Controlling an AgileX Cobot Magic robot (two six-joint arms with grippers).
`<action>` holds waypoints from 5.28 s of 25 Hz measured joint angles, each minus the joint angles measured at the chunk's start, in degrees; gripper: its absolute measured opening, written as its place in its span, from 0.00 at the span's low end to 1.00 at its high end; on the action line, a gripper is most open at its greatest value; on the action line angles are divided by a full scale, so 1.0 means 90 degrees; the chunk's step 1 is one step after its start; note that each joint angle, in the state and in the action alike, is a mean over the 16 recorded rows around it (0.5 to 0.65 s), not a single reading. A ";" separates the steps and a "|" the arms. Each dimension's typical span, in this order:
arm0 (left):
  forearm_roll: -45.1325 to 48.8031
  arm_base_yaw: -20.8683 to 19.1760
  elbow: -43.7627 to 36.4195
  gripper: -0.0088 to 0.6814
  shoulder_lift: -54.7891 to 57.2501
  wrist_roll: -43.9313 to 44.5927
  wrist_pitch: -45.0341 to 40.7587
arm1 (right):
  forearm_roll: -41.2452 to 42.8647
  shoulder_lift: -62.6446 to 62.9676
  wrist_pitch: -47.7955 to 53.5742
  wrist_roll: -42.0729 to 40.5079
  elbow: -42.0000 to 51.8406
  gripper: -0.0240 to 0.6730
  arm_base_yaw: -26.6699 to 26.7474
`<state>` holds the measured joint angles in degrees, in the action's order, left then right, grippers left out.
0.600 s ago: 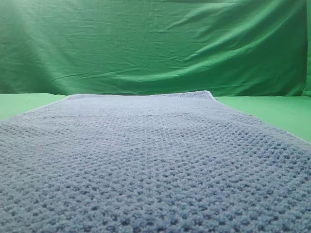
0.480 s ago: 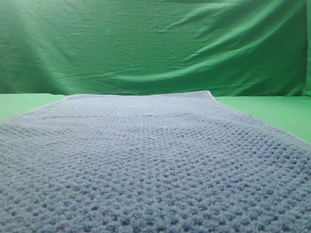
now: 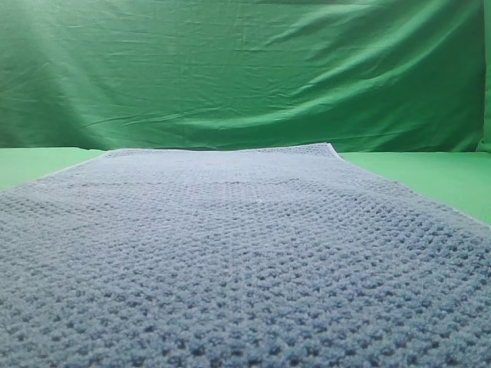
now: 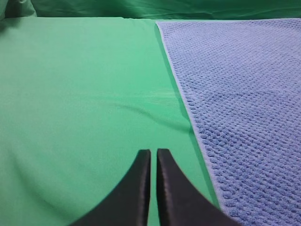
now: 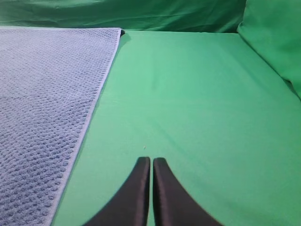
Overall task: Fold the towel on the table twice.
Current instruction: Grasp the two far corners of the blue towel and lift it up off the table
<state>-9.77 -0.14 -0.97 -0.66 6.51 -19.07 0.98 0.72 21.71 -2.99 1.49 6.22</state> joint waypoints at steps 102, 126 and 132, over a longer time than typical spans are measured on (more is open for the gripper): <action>-0.0524 0.1093 0.6210 0.01 0.8573 0.0163 -0.2427 | -0.0264 -0.9941 0.3096 0.0309 -0.7482 0.04 0.1535; -0.0142 0.1141 0.7295 0.93 1.1404 -0.0425 -0.1426 | -0.0255 -1.2746 0.2328 0.0491 -0.8915 0.94 0.1568; 0.0000 0.1141 0.7552 0.93 1.1848 -0.0482 -0.1523 | -0.0254 -1.2909 0.2155 0.0437 -0.8937 0.92 0.1568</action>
<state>-9.76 10.12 67.00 105.97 2.17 -32.77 -1.31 -115.47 41.11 0.94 -78.94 20.33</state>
